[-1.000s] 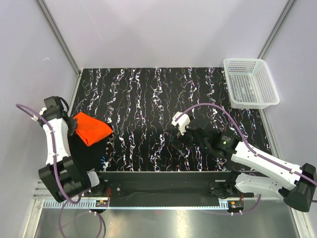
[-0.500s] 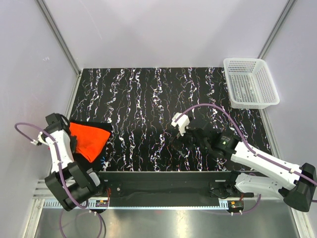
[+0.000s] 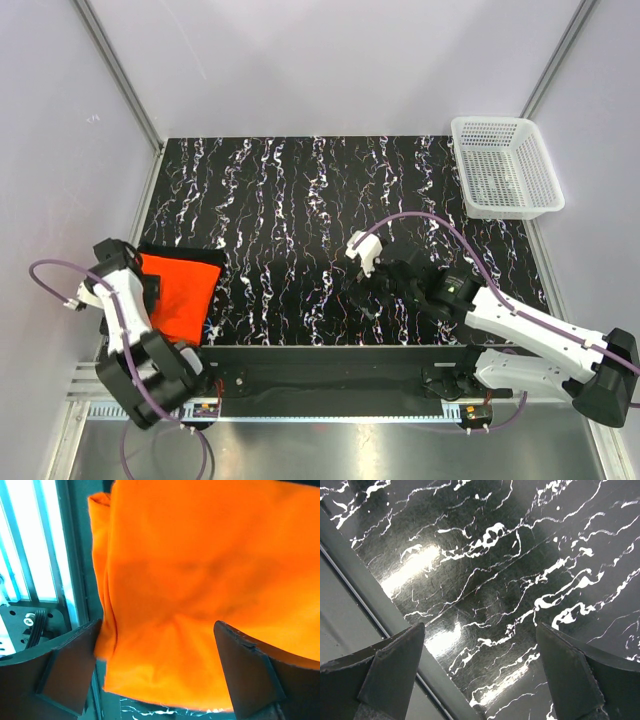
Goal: Fold and stack the t-shirts
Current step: Neatly place the folded tshirt to the corner
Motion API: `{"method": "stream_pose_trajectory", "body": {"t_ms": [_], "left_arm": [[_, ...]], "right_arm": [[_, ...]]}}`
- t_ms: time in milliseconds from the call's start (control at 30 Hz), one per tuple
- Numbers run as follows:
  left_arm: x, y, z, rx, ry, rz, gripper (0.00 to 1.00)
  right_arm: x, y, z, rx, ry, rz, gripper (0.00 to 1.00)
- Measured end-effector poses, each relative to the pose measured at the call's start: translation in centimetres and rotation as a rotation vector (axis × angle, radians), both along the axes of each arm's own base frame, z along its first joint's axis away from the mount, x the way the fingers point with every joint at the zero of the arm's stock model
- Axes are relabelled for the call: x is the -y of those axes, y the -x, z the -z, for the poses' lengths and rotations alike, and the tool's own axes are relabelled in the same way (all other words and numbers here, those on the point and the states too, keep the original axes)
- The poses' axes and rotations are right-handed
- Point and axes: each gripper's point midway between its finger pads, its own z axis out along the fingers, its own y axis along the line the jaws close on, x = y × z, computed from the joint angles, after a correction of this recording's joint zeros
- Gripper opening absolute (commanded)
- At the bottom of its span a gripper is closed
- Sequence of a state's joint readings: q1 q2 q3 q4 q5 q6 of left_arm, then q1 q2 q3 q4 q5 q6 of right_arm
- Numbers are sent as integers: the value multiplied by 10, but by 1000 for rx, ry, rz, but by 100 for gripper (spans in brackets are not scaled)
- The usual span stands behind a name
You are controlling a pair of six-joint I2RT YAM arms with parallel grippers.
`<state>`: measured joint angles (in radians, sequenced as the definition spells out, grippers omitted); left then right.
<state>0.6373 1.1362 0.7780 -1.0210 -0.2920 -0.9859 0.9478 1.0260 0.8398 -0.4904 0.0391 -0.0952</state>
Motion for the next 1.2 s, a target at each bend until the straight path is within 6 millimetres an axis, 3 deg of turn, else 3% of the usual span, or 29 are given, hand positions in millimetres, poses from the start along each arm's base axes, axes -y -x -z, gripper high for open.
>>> {"method": "stream_pose_trajectory", "body": {"t_ms": [100, 200, 300, 433, 533, 633, 767, 900, 1067, 1200], "left_arm": [[12, -12, -24, 78, -64, 64, 99], [41, -49, -64, 203, -126, 215, 99], [101, -90, -95, 312, -124, 455, 99], [191, -108, -111, 361, -109, 764, 99], [248, -89, -107, 389, -67, 1009, 99], [278, -68, -96, 441, 8, 1197, 99], [291, -37, -76, 579, 147, 1349, 99], [308, -7, -65, 831, 344, 1414, 99], [324, 17, -69, 1168, 564, 1396, 99], [331, 23, -80, 1291, 652, 1371, 99]], "right_arm": [[1, 2, 4, -13, 2, 7, 100], [1, 4, 5, -36, -14, 25, 100], [-3, 7, 1, -79, -72, 68, 100], [-11, 9, -15, -140, -240, 174, 100], [-9, 12, -26, -199, -415, 295, 100], [1, 17, -30, -261, -576, 413, 100], [24, 24, -23, -360, -815, 589, 100], [47, 30, 1, -489, -1039, 744, 100], [65, 32, 36, -619, -1152, 921, 100], [68, 31, 50, -674, -1145, 1014, 100]]}}
